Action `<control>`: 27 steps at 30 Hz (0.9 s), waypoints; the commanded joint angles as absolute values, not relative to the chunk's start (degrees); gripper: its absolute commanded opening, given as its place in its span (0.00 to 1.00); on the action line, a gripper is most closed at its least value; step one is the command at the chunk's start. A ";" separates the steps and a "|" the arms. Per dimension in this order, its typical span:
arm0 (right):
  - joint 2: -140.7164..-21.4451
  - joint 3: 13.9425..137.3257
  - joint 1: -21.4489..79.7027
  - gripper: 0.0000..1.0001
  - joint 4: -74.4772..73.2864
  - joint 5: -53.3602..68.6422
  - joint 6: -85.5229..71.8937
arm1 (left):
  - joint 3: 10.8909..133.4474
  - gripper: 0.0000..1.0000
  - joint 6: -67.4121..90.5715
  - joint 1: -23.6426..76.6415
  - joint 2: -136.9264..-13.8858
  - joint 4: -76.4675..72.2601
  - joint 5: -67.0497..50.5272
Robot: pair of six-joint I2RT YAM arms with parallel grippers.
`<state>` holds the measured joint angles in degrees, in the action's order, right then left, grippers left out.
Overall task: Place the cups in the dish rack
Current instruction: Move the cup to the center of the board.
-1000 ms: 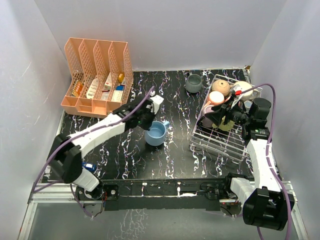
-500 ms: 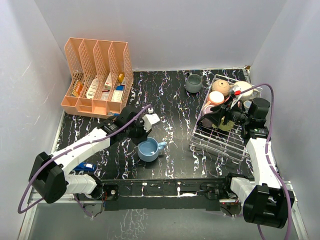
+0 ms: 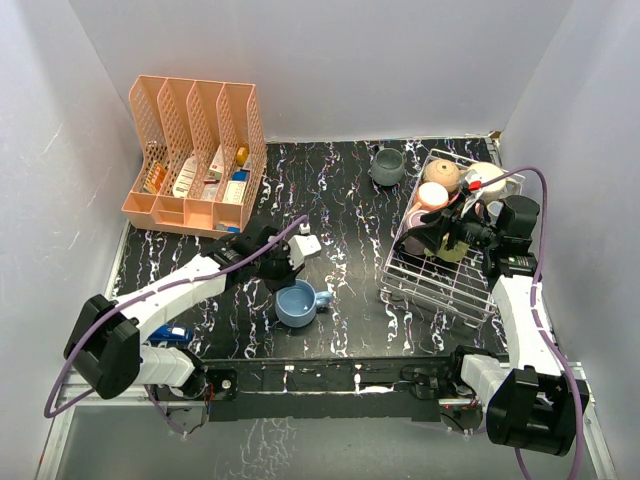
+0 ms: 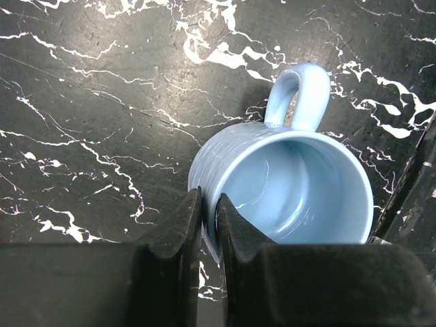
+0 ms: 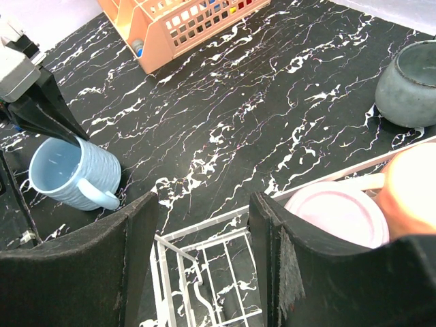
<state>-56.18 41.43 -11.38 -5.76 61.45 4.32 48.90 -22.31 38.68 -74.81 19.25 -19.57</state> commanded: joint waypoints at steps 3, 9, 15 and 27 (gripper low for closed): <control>-55.99 41.40 -11.61 0.58 -2.63 62.07 4.08 | 48.31 0.00 -22.85 37.97 -74.53 13.78 -22.00; -55.90 41.40 -11.62 0.58 -2.64 62.06 4.11 | 46.55 0.02 -22.21 37.89 -74.79 12.45 -19.16; -55.99 41.39 -11.63 0.58 -2.65 61.96 4.18 | 46.05 0.13 -21.19 37.88 -74.84 12.45 -17.33; -55.98 41.31 -11.68 0.58 -2.75 61.88 4.29 | 49.20 0.58 -14.15 37.88 -70.16 16.64 -15.99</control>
<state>-56.25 41.43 -11.38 -5.76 61.43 4.34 46.09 -17.74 38.06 -74.24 13.91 -15.88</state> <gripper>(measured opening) 0.581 0.531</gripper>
